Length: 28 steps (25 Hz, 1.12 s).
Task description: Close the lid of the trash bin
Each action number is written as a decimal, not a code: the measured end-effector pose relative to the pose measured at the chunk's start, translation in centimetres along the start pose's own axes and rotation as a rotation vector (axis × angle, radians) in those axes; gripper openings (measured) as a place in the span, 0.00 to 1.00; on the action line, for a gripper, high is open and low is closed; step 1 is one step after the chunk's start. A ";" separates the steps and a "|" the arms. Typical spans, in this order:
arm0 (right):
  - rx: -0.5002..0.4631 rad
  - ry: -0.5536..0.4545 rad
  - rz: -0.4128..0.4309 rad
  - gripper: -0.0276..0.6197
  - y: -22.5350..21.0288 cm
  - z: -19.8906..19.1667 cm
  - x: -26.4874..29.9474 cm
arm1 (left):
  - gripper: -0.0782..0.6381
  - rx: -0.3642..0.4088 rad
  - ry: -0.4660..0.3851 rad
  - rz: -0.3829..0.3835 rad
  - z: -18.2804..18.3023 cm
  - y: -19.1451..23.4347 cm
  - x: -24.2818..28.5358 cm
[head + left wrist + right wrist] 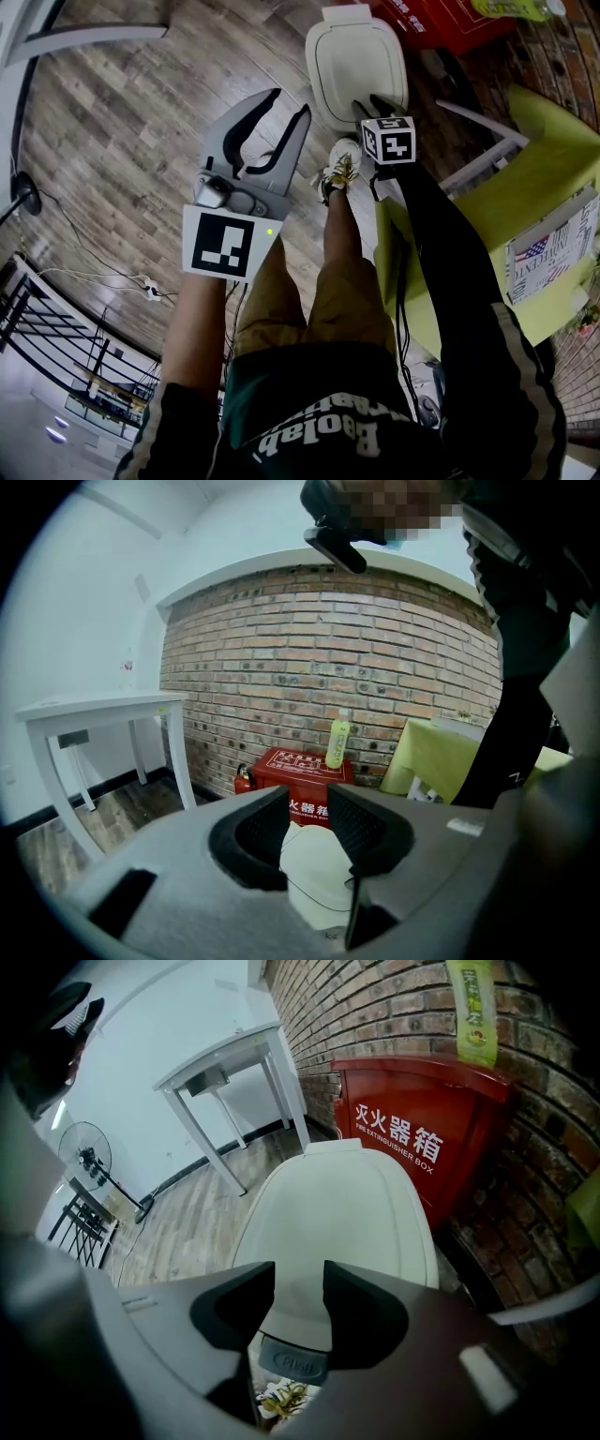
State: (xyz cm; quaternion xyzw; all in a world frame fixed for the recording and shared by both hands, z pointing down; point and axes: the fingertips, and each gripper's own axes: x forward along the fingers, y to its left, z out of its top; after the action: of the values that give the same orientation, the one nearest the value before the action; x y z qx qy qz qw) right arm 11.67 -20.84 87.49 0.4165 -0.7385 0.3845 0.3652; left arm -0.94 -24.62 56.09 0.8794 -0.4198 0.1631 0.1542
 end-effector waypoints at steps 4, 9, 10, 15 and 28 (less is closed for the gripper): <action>0.065 0.002 0.007 0.25 -0.6 0.1 0.1 | 0.29 -0.002 0.007 -0.001 -0.3 0.0 0.1; 0.022 0.013 0.063 0.29 -0.2 0.4 -0.6 | 0.29 0.003 0.000 0.007 0.2 -0.1 0.0; -0.004 0.011 0.061 0.28 0.0 0.7 -0.8 | 0.29 0.002 -0.003 0.010 0.4 0.0 -0.1; -0.015 -0.021 0.047 0.27 0.8 2.0 -2.4 | 0.30 0.002 -0.017 0.030 1.6 0.2 -0.8; -0.026 -0.230 0.007 0.27 2.3 9.9 -11.5 | 0.29 -0.018 -0.053 0.045 6.8 0.1 -2.1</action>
State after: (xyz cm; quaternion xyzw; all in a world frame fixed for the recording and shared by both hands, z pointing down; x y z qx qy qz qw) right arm 11.91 -24.82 72.72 0.4503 -0.7821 0.3256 0.2819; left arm -1.22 -26.04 49.12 0.8723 -0.4449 0.1394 0.1474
